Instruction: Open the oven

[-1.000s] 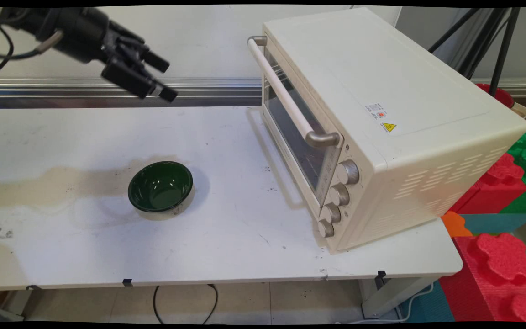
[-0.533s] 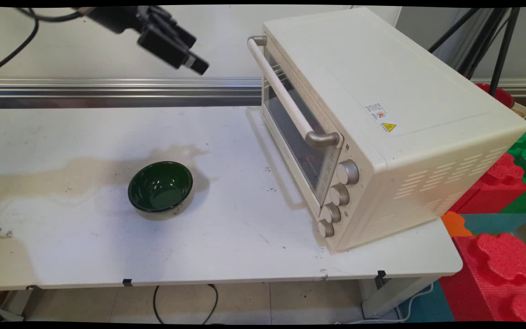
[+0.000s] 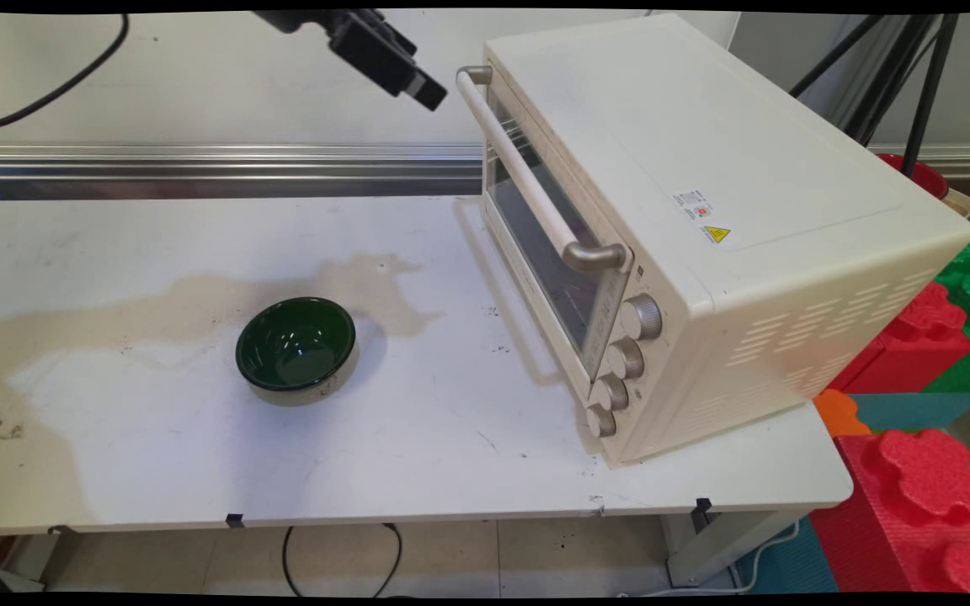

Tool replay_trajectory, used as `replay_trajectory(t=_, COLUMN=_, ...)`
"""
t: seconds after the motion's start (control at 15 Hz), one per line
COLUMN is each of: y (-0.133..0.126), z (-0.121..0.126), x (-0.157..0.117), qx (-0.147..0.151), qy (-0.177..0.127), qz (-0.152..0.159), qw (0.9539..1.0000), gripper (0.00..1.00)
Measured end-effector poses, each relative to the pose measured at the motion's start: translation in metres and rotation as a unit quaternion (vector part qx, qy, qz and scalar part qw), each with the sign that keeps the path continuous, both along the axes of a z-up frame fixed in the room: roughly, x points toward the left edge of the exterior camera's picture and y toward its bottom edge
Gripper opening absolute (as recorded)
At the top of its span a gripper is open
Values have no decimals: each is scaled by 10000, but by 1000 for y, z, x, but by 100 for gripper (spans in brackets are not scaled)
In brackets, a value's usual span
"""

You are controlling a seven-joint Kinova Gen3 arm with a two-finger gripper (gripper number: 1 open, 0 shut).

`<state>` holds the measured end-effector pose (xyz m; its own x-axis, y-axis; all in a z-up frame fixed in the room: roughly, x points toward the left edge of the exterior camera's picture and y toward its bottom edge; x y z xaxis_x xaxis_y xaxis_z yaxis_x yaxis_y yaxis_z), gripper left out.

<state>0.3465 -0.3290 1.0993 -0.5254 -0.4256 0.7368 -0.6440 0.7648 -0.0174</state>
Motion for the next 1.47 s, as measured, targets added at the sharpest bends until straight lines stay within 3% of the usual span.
replay_trajectory(t=0.47, y=-24, z=-8, x=-26, qx=28, qy=-36, qz=-33, qw=10000, gripper=100)
replay_trajectory(t=1.2, y=-62, z=-40, x=-62, qx=6, qy=-136, qz=-100, qw=9999, gripper=100)
replay_trajectory(t=1.27, y=-63, z=-42, x=-63, qx=7, qy=-140, qz=-101, qw=9999, gripper=0)
replay_trajectory(t=1.47, y=-66, z=-47, x=-67, qx=17, qy=-147, qz=-104, qw=9998, gripper=0)
